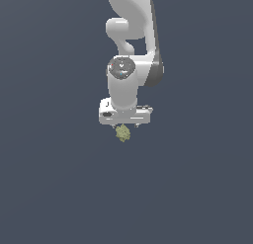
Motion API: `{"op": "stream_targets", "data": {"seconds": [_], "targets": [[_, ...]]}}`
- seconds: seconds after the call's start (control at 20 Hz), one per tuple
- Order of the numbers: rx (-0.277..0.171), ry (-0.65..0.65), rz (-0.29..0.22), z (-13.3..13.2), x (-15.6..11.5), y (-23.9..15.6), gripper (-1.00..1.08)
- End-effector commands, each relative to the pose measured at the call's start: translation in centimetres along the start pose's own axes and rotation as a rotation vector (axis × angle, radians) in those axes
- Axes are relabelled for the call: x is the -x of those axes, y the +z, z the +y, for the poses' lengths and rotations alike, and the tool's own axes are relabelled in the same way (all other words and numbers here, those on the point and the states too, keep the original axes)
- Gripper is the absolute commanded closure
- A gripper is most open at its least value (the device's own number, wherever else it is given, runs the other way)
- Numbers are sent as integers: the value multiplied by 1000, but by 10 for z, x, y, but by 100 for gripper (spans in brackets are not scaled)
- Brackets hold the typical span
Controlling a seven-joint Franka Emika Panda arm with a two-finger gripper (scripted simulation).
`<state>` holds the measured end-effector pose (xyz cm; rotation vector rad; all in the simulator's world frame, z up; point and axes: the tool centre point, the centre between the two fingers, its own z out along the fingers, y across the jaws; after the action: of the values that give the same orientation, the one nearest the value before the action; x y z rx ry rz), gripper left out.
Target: Pick up the object and move it to a goal position.
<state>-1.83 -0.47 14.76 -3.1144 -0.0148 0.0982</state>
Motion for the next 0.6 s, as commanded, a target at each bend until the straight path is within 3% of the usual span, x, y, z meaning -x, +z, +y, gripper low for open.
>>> {"op": "stream_targets", "data": {"seconds": [0.0, 0.55], "targets": [[3, -33, 4, 1, 2, 4, -92], [23, -287, 31, 10, 14, 32, -92]]}}
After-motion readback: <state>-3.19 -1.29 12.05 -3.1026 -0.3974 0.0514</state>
